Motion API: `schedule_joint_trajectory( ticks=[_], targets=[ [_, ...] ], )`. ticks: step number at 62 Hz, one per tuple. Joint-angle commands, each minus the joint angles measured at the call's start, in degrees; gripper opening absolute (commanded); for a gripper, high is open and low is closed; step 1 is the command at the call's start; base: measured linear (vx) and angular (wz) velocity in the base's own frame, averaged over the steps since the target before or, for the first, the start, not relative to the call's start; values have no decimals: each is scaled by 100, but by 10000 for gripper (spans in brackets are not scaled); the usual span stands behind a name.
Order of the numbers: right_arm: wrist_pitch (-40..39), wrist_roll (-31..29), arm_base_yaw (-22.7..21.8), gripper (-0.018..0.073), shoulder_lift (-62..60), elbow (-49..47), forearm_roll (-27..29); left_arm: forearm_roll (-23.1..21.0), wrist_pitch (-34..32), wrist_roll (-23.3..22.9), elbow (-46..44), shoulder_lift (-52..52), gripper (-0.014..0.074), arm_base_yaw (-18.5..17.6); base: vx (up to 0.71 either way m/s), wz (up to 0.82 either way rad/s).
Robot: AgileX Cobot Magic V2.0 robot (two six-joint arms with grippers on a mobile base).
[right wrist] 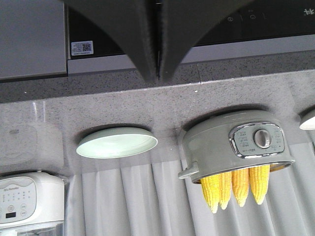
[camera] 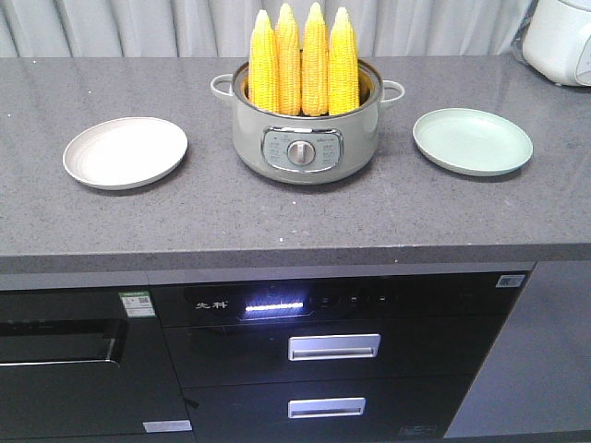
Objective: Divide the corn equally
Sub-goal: 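Approach and stop the base in front of the pot and plates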
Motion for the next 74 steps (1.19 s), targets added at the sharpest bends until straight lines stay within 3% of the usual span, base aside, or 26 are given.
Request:
schedule_joint_trajectory(
  ticks=[1,74],
  targets=[
    [-454,-24,-20,-1,-24,41,-23,-13,-423,0,21,-95,-6,-5,6,0],
    [-454,-24,-20,-1,-24,41,-23,-13,-423,0,21,-95,-6,-5,7,1]
  ],
)
